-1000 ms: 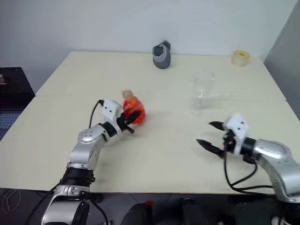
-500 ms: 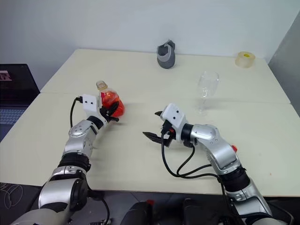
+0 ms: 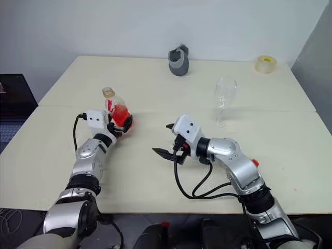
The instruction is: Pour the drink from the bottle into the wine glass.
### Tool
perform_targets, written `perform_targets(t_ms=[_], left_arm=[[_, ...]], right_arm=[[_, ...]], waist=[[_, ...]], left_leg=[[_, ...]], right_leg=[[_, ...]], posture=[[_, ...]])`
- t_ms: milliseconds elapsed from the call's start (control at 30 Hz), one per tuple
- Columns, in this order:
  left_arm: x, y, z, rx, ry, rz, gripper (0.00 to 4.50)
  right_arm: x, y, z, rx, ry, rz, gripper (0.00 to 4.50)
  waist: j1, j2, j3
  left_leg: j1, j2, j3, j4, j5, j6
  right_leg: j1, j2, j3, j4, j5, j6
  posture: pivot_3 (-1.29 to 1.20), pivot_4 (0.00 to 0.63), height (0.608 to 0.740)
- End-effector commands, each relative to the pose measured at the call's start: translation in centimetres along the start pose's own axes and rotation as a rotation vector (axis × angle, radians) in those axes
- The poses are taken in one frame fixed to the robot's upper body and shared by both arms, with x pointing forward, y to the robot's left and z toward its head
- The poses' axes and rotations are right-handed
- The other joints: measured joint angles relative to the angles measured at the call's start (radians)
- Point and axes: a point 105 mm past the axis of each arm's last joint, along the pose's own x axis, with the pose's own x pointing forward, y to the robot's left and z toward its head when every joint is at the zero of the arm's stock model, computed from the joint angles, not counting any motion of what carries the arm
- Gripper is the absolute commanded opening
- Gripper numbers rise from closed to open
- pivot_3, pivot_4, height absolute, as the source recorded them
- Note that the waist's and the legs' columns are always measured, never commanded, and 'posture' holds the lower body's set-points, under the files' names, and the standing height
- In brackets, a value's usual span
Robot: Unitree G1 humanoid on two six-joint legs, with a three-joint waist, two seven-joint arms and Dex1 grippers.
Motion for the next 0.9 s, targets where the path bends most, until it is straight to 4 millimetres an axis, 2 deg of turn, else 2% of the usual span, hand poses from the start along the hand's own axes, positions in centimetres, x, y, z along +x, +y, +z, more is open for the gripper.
perform_targets(t_ms=[33,167,300,400,500,600,733,900], left_arm=[[-0.4,0.3,1.0,0.007,-0.039,0.027,4.47],[-2.2,0.3,1.6,0.01,-0.061,0.028,4.47],[-4.9,0.3,2.4,0.006,-0.062,0.031,4.47],[-6.4,-1.3,2.7,0.058,-0.031,-0.065,4.47],[-7.4,-4.1,3.8,0.091,-0.013,-0.25,4.47],[-8.0,-6.1,4.6,0.09,0.008,-0.386,4.47],[-8.7,-8.3,5.6,0.116,0.043,-0.564,4.47],[-8.7,-9.2,5.7,0.196,0.101,-0.71,4.47]], right_arm=[[-0.4,0.2,1.4,-0.008,-0.052,-0.008,4.5],[-1.2,-0.4,1.2,0.007,-0.055,-0.081,4.5],[-3.9,-2.6,0.1,0.017,-0.054,-0.304,4.5],[-5.8,-4.3,-1.0,0.052,-0.023,-0.476,4.5],[-7.3,-4.8,-2.6,0.059,0.022,-0.571,4.5],[-8.3,-6.2,-4.3,0.086,0.064,-0.713,4.5],[-8.5,-8.1,-5.5,0.155,0.046,-0.859,4.5],[-8.0,-11.5,-6.6,0.214,0.022,-1.016,4.5]], waist=[[0.001,0.0,0.0],[0.001,0.0,0.0],[0.003,-0.001,0.0],[0.002,0.0,0.0],[0.003,-0.001,0.0],[0.003,0.0,0.0],[-0.001,0.0,0.0],[-0.002,0.0,0.0]], left_leg=[[0.0,0.0,0.0,0.0,0.0,0.0],[-0.001,0.0,0.0,0.0,0.0,0.0],[-0.001,0.0,0.0,0.0,0.0,0.0],[0.0,0.0,0.0,0.0,0.0,0.0],[0.0,0.0,0.0,0.0,0.0,0.0],[0.0,0.0,0.001,-0.001,0.0,0.0],[0.001,0.001,0.002,-0.002,0.0,0.0],[0.002,0.002,0.003,-0.002,0.0,0.0]], right_leg=[[0.0,0.0,0.0,0.0,0.0,0.0],[0.0,0.0,0.0,-0.001,0.0,0.0],[0.0,-0.001,0.001,-0.001,0.0,0.0],[0.0,-0.001,0.001,-0.001,0.0,0.0],[0.0,-0.001,0.001,-0.001,0.0,0.0],[0.001,-0.001,0.001,-0.001,0.0,0.0],[0.001,0.001,0.002,-0.001,0.0,0.0],[0.0,0.002,0.003,0.0,0.0,-0.001]], posture=[[0.0,0.15,0.74],[0.0,0.15,0.74],[0.0,0.15,0.74],[0.0,0.15,0.74],[0.0,0.15,0.74],[0.0,0.15,0.74],[0.0,0.15,0.74],[0.0,0.15,0.74]])
